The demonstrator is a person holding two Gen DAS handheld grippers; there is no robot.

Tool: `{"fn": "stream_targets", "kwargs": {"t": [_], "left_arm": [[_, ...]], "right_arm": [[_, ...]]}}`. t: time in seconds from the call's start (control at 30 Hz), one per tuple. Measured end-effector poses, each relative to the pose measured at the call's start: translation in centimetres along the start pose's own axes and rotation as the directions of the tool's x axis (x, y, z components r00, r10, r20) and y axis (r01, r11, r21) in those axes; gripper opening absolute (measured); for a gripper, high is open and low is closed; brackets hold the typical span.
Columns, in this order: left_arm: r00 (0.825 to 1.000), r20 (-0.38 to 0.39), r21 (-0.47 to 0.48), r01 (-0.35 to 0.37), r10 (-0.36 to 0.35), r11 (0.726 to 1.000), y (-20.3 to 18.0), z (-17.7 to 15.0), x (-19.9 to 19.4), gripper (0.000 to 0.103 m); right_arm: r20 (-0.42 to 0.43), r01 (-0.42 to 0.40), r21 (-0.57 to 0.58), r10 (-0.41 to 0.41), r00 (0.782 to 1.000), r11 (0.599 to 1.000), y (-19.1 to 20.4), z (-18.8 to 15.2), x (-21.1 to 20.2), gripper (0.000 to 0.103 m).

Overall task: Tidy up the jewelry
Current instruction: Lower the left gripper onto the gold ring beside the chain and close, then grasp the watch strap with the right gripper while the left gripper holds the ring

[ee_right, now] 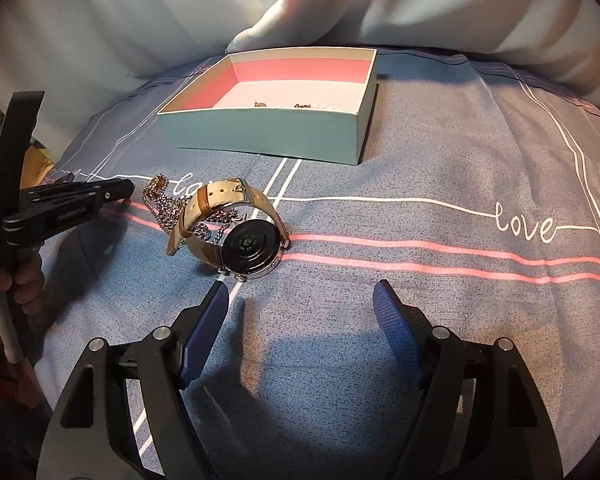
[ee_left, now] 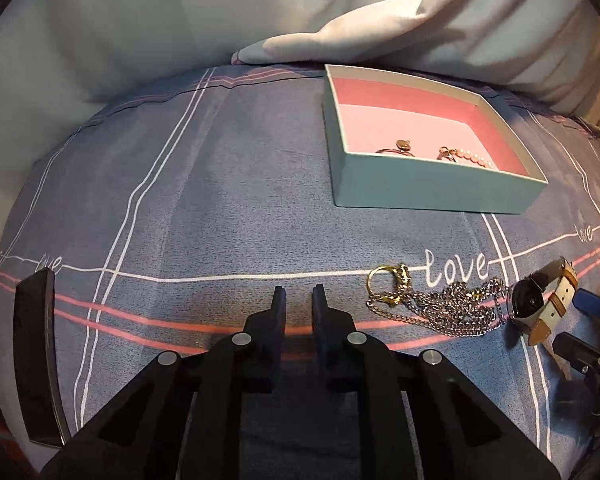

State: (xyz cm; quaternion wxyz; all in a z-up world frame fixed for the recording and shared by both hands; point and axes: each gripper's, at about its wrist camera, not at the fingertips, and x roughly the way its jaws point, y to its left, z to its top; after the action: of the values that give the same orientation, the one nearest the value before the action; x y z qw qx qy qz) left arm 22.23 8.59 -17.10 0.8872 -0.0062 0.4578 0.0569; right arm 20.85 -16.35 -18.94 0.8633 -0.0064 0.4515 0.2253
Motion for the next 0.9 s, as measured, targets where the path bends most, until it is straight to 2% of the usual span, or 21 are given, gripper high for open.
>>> {"fn": "stream_targets", "kwargs": {"t": [0.17,0.33,0.37,0.43,0.5,0.63,0.67,0.77,0.83,0.87,0.9], "left_arm": [[0.998,-0.018,-0.014,0.057,-0.057,0.998,0.8,-0.1,-0.5,0.015],[0.995,-0.014,-0.018,0.096,-0.096,0.995,-0.1,0.3,-0.3,0.042],[0.993,-0.014,-0.025,0.114,-0.114,0.993,-0.3,0.5,-0.3,0.045],[0.987,-0.013,-0.03,0.157,-0.158,0.987,-0.9,0.5,-0.6,0.057],[0.987,-0.004,-0.016,0.164,-0.164,0.986,-1.7,0.4,-0.8,0.063],[0.988,-0.016,0.033,0.155,-0.155,0.987,-3.5,-0.3,-0.5,0.063],[0.989,-0.018,0.05,0.146,-0.145,0.988,-3.9,-0.4,-0.3,0.063],[0.993,-0.01,0.097,0.117,-0.116,0.988,-4.8,-0.6,0.0,0.046],[0.992,-0.007,0.108,0.128,-0.128,0.986,-5.0,-0.4,-0.1,0.02],[0.989,-0.011,0.104,0.148,-0.148,0.983,-5.0,-0.2,-0.2,0.011],[0.987,-0.013,0.094,0.158,-0.157,0.983,-4.8,0.1,-0.3,0.005]], "right_arm": [[-0.001,-0.002,0.0,0.002,1.0,1.0,0.0,0.0,0.1,0.075],[-0.006,-0.01,-0.01,0.01,1.0,1.0,0.2,-0.2,0.1,0.076],[-0.006,-0.01,-0.012,0.01,1.0,1.0,0.2,-0.2,0.1,0.076],[-0.006,-0.012,-0.011,0.012,1.0,1.0,0.2,-0.3,0.0,0.076],[-0.004,-0.014,-0.006,0.014,1.0,1.0,0.2,-0.3,0.0,0.076],[0.01,-0.023,-0.012,0.023,1.0,1.0,0.5,0.3,0.2,0.076],[0.016,-0.022,-0.022,0.023,1.0,1.0,0.6,0.6,0.3,0.076],[0.04,-0.005,-0.06,0.007,0.999,0.998,1.3,1.6,0.7,0.076],[0.055,0.006,-0.095,-0.001,0.998,0.995,1.9,2.2,1.0,0.072],[0.055,0.006,-0.115,0.001,0.998,0.993,2.2,2.5,1.2,0.07],[0.061,0.01,-0.133,-0.002,0.998,0.991,2.6,2.8,1.4,0.061]]}}
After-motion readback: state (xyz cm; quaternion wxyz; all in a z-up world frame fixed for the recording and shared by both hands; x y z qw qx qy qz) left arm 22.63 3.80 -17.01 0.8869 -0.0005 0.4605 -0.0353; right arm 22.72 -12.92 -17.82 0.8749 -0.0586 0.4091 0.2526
